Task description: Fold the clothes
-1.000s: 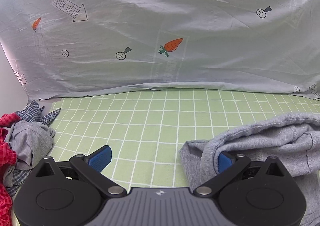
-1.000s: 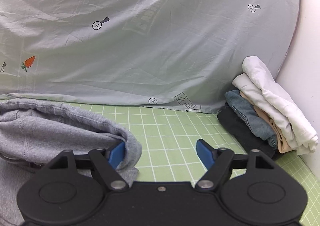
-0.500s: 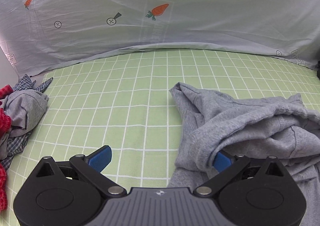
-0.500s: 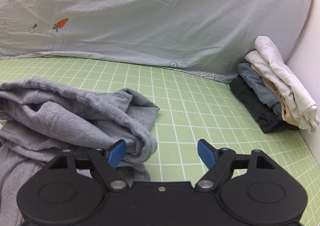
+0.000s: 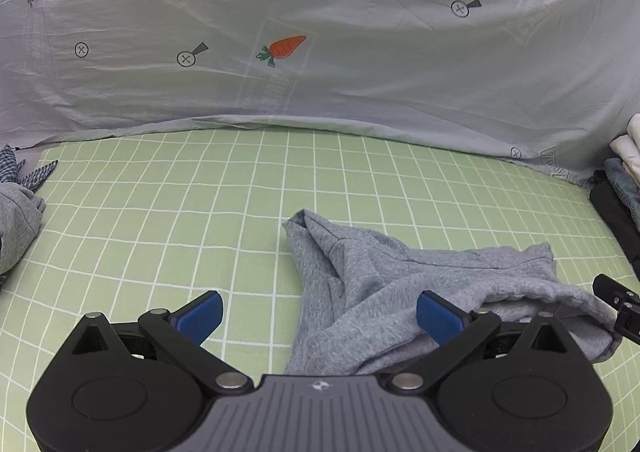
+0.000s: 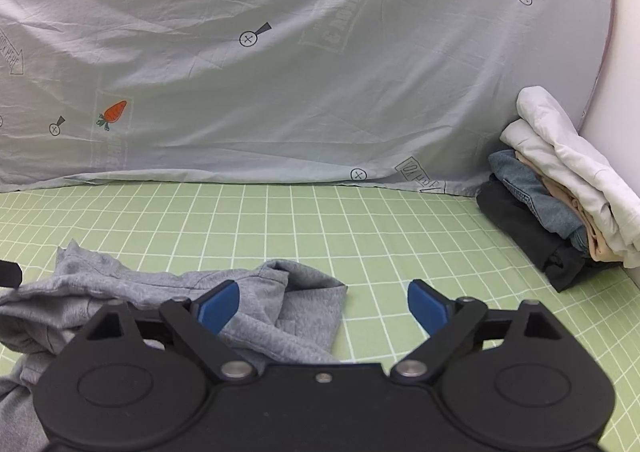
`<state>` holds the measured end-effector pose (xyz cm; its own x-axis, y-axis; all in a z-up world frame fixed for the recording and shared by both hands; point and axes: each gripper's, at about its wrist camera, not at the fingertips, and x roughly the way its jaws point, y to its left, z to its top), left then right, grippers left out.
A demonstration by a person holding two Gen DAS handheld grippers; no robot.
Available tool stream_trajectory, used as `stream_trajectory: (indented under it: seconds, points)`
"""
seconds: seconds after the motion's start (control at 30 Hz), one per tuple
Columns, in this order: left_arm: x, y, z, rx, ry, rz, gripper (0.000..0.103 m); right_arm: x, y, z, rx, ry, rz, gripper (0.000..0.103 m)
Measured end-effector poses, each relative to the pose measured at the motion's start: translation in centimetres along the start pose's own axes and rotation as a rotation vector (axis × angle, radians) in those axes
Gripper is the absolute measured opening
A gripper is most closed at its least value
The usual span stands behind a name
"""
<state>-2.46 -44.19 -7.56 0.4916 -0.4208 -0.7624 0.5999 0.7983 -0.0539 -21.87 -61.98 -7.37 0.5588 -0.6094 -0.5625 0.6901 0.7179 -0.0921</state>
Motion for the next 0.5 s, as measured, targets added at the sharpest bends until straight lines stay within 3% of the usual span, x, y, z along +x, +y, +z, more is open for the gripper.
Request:
stream_trajectory:
  seconds: [0.17, 0.27, 0.5]
  points:
    - [3.1, 0.4, -1.3, -0.007, 0.085, 0.003, 0.102, 4.1, 0.5, -2.9, -0.019, 0.169, 0.001, 0.094]
    - [3.1, 0.9, -1.0, -0.032, 0.095, -0.013, 0.102, 4.4, 0.1, -3.3, 0.014, 0.189, 0.021, 0.094]
    - [0.3, 1.4, -1.1, -0.015, 0.064, -0.006, 0.102, 1.2, -0.6, -2.1, 0.008, 0.129, 0.036, 0.096]
